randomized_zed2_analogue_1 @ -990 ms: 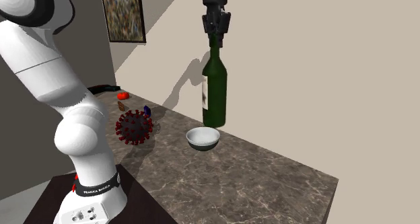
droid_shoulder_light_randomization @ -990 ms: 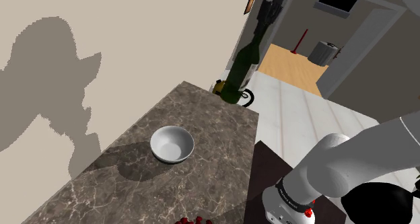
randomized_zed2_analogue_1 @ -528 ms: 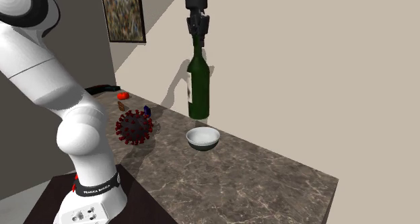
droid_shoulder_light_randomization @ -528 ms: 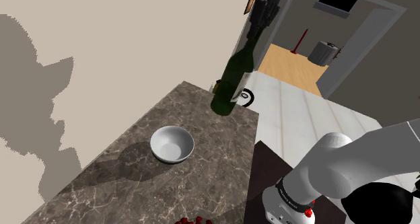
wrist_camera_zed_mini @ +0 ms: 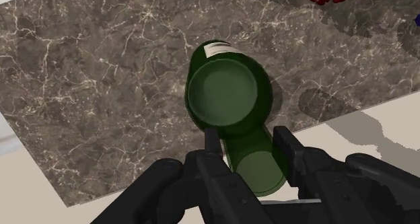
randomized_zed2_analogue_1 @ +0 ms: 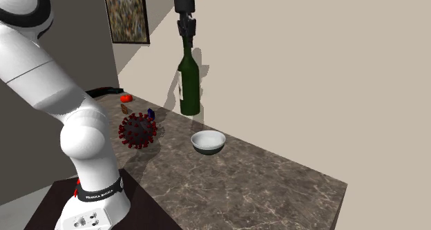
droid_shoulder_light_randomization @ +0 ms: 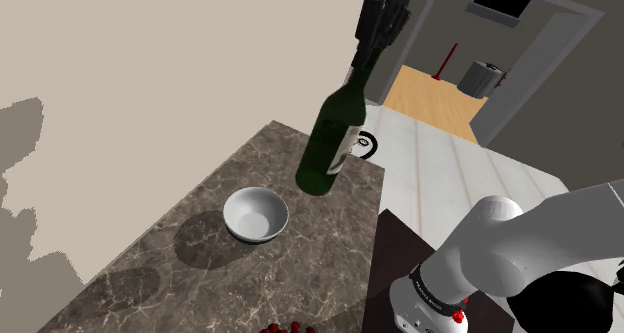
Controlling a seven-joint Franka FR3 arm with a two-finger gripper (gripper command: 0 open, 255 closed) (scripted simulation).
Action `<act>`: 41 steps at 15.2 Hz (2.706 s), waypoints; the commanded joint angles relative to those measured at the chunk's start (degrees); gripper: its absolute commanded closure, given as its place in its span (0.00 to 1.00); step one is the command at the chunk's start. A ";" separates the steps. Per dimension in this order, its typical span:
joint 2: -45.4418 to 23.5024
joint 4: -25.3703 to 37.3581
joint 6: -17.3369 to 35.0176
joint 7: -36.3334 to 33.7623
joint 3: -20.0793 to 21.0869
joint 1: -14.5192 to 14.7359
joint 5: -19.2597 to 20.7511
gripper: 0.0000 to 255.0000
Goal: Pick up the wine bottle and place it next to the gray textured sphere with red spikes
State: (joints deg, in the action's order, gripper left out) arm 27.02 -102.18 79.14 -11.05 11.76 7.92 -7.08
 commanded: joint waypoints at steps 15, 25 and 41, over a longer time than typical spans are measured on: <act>-8.97 10.98 0.58 -25.40 20.21 4.45 -2.60 1.00; -11.74 9.09 5.58 -31.62 25.65 5.89 -1.78 1.00; -7.09 -7.32 17.90 -29.44 25.14 6.99 -4.42 1.00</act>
State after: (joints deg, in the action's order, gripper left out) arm 19.82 -108.80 96.39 -40.62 36.91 14.88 -11.43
